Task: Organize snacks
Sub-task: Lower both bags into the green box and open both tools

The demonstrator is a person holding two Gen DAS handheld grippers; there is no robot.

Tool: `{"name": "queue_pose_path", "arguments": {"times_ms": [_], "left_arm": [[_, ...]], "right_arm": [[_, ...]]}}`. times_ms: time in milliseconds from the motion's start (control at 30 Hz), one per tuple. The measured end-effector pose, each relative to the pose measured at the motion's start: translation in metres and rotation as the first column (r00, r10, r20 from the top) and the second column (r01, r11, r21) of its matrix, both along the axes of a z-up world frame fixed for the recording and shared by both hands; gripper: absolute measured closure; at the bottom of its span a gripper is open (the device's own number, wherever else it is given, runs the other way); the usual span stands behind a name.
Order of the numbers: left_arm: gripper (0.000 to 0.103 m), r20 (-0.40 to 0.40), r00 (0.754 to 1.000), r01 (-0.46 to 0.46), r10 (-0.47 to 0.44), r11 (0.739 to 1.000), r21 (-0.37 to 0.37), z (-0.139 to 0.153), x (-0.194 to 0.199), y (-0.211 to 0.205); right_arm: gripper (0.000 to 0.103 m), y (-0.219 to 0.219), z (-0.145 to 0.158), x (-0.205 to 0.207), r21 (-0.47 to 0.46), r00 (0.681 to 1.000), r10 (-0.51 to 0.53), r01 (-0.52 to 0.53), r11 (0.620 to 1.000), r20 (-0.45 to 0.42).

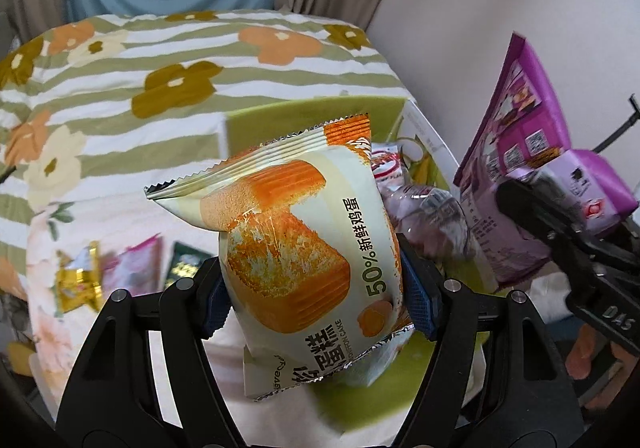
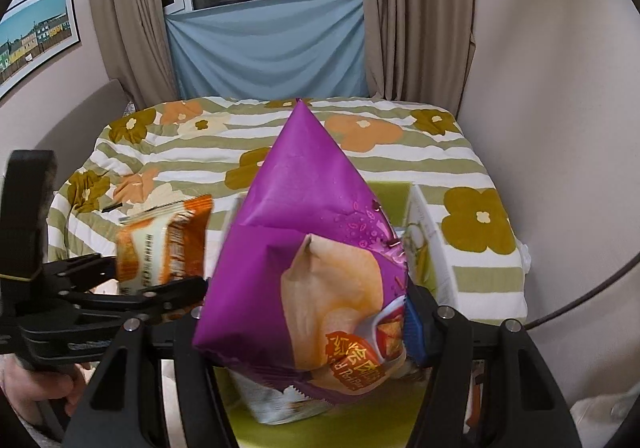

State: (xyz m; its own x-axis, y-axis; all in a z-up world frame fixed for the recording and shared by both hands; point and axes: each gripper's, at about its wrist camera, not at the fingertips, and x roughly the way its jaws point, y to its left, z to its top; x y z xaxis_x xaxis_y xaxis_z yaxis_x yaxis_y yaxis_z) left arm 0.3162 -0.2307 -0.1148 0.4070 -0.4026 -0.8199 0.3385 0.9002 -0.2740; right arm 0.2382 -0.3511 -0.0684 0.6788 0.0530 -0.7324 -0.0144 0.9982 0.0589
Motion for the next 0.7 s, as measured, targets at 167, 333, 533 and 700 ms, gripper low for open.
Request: {"name": "queue_pose_path", "arguments": {"times_ms": [167, 333, 533, 700], "left_arm": [[0.029, -0.038, 0.999, -0.006, 0.006, 1.000, 0.003, -0.017, 0.011, -0.032], [0.009, -0.033, 0.998, -0.047, 0.049, 0.997, 0.063, -0.022, 0.010, -0.038], [0.009, -0.055, 0.991, -0.117, 0.119, 0.992, 0.046, -0.023, 0.002, -0.013], [0.009, -0.053, 0.984, -0.169, 0.172, 0.984, 0.053, -0.020, -0.005, 0.001]], "right_arm": [[0.044, -0.030, -0.007, 0.015, 0.039, 1.000, 0.015, -0.014, 0.999, -0.026], [0.044, -0.046, -0.009, 0.026, 0.080, 0.998, 0.056, -0.053, 0.995, -0.027], [0.044, -0.050, -0.014, 0.040, 0.129, 0.994, 0.109, -0.105, 0.986, -0.027], [0.043, -0.043, -0.014, 0.055, 0.082, 0.989, 0.148, -0.146, 0.986, -0.017]]}}
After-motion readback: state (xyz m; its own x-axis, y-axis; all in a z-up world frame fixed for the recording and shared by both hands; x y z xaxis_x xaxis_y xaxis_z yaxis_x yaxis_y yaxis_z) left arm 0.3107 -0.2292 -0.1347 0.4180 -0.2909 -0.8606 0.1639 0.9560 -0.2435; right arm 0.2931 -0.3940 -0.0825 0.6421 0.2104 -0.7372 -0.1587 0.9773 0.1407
